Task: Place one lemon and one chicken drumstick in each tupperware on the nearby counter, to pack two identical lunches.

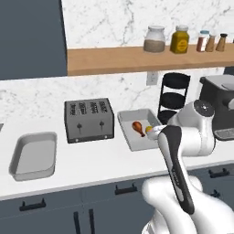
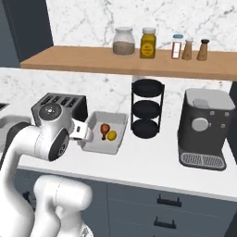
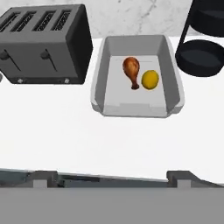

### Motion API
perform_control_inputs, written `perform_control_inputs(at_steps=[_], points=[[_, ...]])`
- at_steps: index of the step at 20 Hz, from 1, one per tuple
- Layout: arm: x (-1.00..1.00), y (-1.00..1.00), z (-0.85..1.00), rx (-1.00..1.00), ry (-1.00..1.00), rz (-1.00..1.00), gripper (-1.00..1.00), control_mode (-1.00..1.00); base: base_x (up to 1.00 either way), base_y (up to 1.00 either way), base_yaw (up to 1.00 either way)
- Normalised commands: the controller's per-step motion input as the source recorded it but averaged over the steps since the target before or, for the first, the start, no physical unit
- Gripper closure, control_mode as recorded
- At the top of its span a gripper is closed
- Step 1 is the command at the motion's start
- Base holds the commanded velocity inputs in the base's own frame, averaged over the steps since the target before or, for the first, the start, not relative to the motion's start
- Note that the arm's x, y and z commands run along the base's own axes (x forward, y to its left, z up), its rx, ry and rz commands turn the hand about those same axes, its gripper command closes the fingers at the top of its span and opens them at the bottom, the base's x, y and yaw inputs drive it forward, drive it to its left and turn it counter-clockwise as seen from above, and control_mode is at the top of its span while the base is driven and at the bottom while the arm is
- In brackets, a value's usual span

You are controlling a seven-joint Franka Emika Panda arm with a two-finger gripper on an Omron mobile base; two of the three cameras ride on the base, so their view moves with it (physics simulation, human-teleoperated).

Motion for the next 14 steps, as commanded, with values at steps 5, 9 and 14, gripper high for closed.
perform_control_inputs(at_steps=[5, 9, 14], points=[[0.00, 0.00, 0.00, 0.00, 0.00, 0.00, -1.00, 1.00, -0.69, -0.81, -0.24], [0.00, 0.00, 0.00, 0.00, 0.00, 0.00, -1.00, 1.00, -0.41, -1.00, -0.24], [0.00, 0.00, 0.00, 0.00, 0.00, 0.00, -1.00, 1.00, -0.68, -1.00, -0.25]])
